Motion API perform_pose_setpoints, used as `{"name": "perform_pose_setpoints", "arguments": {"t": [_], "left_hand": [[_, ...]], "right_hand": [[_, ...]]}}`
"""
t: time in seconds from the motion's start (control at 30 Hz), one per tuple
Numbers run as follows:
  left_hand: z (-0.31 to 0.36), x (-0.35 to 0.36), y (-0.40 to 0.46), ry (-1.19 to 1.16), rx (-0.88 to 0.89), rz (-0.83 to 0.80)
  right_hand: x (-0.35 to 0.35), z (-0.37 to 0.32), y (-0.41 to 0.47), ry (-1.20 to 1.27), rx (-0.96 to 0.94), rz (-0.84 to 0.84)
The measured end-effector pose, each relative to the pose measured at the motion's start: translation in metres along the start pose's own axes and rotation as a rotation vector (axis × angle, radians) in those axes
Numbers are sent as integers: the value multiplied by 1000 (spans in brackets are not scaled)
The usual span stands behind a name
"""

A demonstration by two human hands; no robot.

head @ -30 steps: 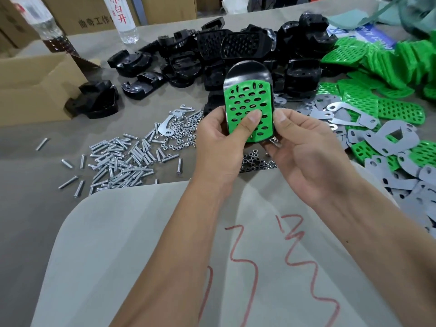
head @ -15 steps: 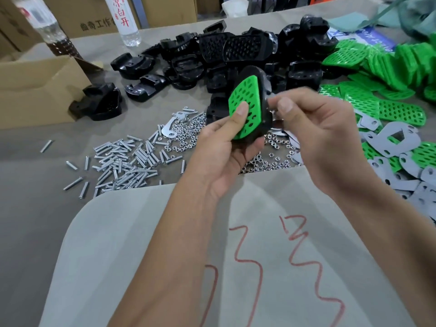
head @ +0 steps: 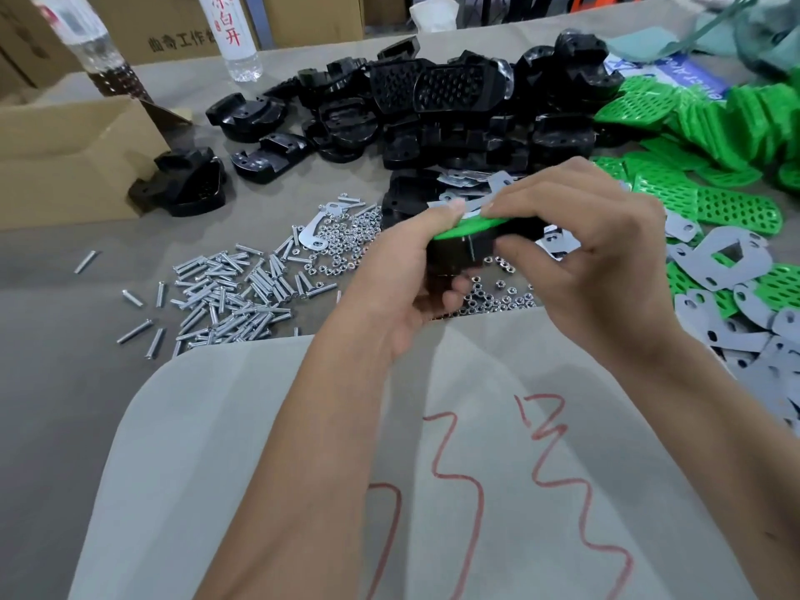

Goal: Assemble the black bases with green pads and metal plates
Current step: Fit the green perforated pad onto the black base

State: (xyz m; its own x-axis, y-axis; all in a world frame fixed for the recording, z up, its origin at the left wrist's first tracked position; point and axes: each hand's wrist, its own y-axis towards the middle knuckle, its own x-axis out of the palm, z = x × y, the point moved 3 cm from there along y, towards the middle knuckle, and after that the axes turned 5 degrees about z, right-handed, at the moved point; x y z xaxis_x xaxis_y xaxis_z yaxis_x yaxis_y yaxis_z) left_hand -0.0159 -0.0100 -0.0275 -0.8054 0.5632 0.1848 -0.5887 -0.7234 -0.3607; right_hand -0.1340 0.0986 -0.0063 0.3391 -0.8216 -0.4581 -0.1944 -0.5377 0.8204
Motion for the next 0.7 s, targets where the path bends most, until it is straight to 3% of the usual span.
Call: {"name": "perform_pose_setpoints", "arguments": {"t": [0.07, 0.1, 0.2, 0.3, 0.47, 0.7], "left_hand": [[3, -5, 0, 264, 288, 246], [7, -5, -2, 336, 480, 280], [12, 4, -11, 412, 832, 97], [8, 12, -14, 694, 1063, 117], [1, 5, -7, 722, 1092, 223], [2, 15, -17, 903, 1176, 378]], "right_hand": [[0, 2, 0, -40, 26, -13], [0, 4, 0, -60, 43, -12], [-2, 10, 1, -111, 85, 2], [-1, 13, 0, -105, 96, -50], [2, 15, 0, -15, 134, -158], [0, 11, 2, 71, 203, -102]]}}
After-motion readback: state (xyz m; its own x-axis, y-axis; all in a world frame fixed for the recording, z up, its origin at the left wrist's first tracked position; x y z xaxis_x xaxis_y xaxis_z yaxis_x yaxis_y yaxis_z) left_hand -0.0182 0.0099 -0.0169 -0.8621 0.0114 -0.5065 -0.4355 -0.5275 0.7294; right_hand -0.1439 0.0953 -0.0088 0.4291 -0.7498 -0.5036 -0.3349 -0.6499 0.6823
